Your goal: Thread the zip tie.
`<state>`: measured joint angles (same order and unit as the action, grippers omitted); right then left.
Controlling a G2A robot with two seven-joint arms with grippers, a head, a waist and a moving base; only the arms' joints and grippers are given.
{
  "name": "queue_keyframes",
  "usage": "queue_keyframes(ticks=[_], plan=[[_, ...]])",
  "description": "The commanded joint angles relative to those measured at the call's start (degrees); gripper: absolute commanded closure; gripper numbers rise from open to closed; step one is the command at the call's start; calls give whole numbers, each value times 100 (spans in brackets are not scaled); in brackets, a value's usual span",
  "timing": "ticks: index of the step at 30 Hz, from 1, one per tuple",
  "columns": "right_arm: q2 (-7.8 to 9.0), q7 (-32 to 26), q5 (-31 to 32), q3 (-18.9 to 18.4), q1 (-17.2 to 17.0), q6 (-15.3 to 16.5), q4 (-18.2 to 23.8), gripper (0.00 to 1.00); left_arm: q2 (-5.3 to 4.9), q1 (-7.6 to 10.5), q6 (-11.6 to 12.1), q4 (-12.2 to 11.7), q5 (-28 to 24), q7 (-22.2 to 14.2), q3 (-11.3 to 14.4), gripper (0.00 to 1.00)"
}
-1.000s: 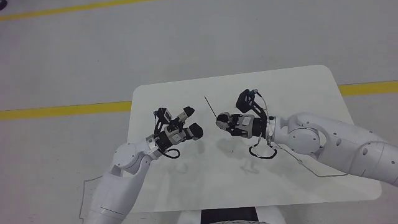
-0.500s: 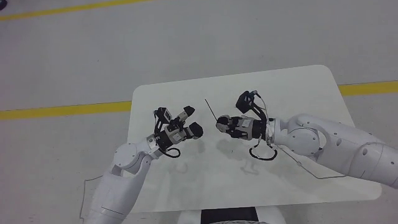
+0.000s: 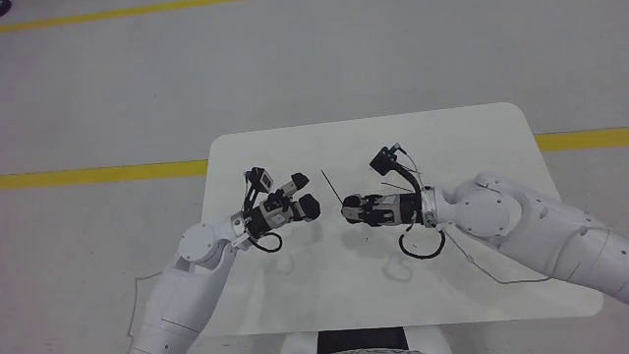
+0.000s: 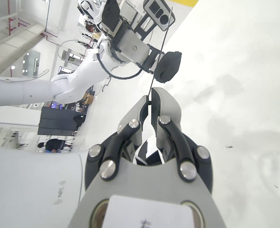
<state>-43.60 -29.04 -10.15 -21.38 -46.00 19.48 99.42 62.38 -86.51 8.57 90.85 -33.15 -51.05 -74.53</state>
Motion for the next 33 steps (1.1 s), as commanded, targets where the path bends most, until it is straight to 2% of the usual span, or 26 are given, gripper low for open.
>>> queue_keyframes(ticks=[1, 5, 11, 15, 20, 22, 26, 33], plan=[[-39, -379, -175, -246, -113, 0, -46, 100, -10, 20, 28, -49, 0, -34, -24, 0], [-151, -1093, -507, -837, -372, 0, -204, 100, -31, 27, 59, -96, -11, -83, -73, 0], [-445, -2554, -1164, -1981, -793, 0, -633, 100, -57, 8, 68, -106, -13, -105, -102, 0], [-731, -3676, -1528, -2699, -1058, 0, -973, 100, -72, -11, 73, -99, 3, -97, -104, 0], [-1192, -5060, -1892, -3482, -1312, 0, -1485, 100, -89, -22, 77, -88, 4, -97, -109, 0], [-1358, -5060, -1801, -3554, -1391, 0, -1519, 100, -97, -18, 66, -85, 14, -118, -100, 0], [-1547, -5060, -1724, -3509, -1412, 0, -1645, 100, -105, -7, -87, -117, 70, -12, -94, 0], [-1547, -5060, -1724, -3509, -1412, 0, -1645, 100, -105, -7, -87, -117, 70, -12, -94, 0]])
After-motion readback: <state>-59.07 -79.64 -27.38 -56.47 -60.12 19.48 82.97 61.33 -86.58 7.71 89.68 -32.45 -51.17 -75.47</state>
